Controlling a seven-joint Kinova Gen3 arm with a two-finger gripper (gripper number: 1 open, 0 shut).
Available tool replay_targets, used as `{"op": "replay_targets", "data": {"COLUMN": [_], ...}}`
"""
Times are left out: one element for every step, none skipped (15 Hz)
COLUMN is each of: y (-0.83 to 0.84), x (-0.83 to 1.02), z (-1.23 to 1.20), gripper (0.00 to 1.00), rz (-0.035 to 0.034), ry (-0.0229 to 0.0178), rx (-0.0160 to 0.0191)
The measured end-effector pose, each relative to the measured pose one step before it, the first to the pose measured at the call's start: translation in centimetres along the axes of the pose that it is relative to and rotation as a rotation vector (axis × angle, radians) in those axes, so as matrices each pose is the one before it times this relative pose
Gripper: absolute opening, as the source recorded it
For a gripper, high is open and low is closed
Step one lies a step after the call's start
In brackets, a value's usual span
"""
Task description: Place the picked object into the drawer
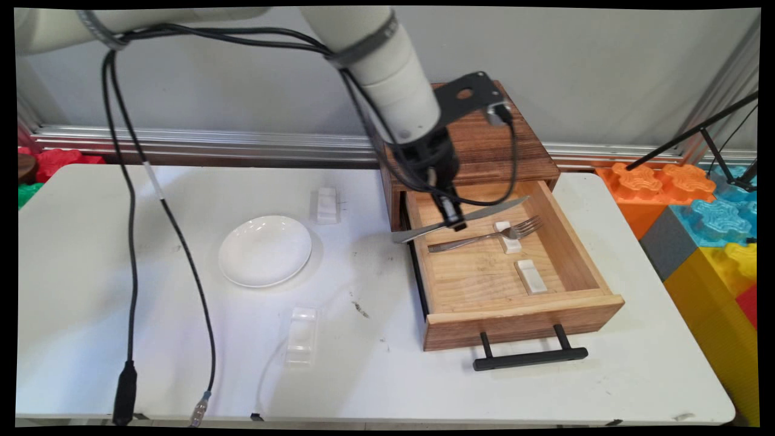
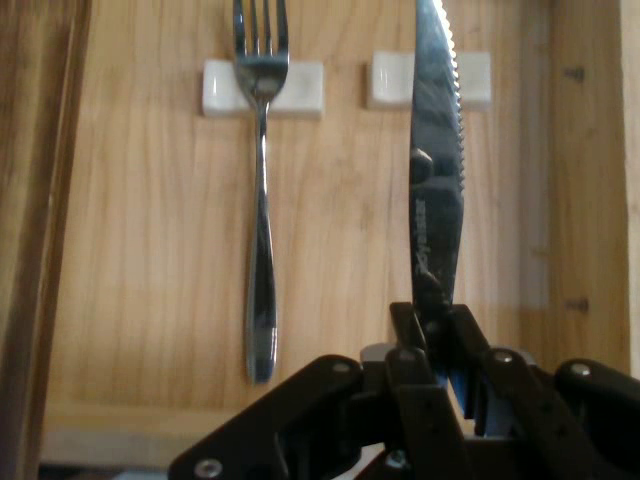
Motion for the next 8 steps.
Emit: {"op": "replay_targets", "data": {"y": [0.083,0.1,0.066,0.124,0.155,0.146,0.128,0.121], "x": [0.43,0.624,0.37,0.566,0.669,0.56,0.454,0.407], "z": [0.395,0.564,0.363,0.523,0.596,0.529,0.43,0.399], "gripper": [0.0,0.0,0.0,0.0,0.0,0.0,0.0,0.0], "rz": [-0.00378,-0.00611,-0.00451,-0.00548,-0.00541,-0.00586,-0.00446,-0.00385], "ry": [0.0044,0.00742,0.00452,0.00633,0.00702,0.00594,0.0043,0.00393], "rx": [0.00194,0.00315,0.00222,0.0023,0.00196,0.00154,0.00133,0.0007]}}
